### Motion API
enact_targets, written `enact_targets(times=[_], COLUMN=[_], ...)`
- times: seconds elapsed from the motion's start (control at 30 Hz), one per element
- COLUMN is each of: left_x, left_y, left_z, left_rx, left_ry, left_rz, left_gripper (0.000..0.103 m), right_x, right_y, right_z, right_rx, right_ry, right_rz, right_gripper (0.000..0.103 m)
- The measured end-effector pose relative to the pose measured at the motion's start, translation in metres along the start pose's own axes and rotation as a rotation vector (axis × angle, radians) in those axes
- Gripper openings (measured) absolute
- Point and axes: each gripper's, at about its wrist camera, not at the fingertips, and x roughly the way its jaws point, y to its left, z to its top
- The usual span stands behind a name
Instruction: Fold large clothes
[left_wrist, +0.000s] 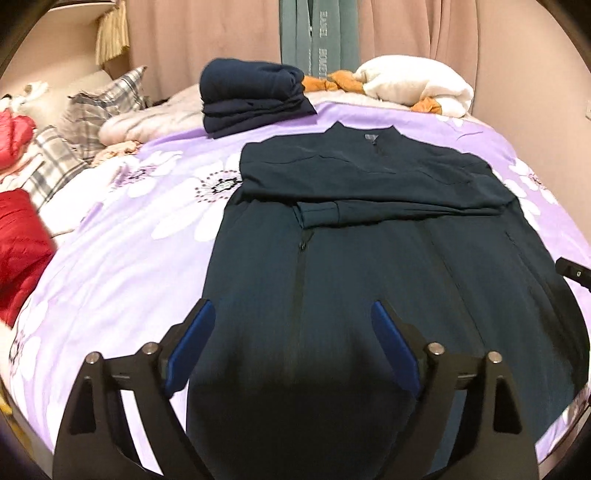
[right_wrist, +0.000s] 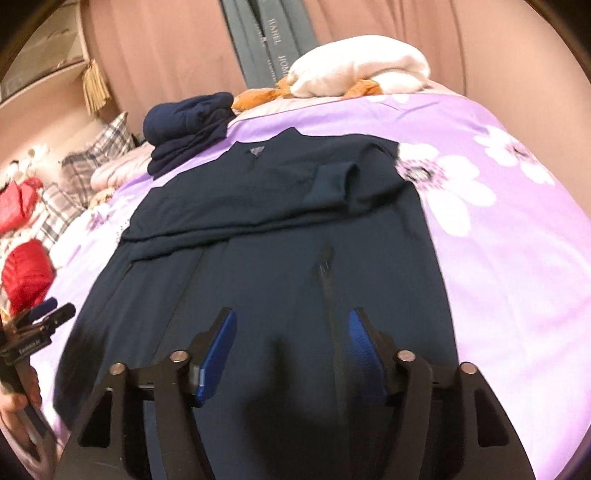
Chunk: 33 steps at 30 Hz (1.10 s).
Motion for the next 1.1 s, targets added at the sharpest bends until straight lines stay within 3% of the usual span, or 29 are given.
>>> enact_targets(times=[0.23,0.53,0.83,1.1], left_x=[-0.037,-0.064,-0.072,-0.068], left_y=[-0.002,0.002,-0.002,0.003], left_z=[-0.022,-0.038,-0.051,-0.066], left_rx=[0.008,-0.034,-0.052,-0.099], left_ry=[-0.035,-0.041,-0.046,-0.006], left_rz=[0.048,0.044,0.060,0.028], left_gripper=[0.091,0.094,0.094,0.098], right_x=[-0.016,-0.029,-0.044,-0.048], right_y=[-0.001,-0.002,-0.007,-0.010], right_z=[-0.022,-0.046,-0.058,-0.067], right_rx=[0.039,0.081,0.123,0.137], right_ry=[-0.001,-0.010,-0.043,-0.041], right_rz=[0.010,0.036,-0.001,-0.030], right_gripper=[0.068,0.068,0.074,0.078])
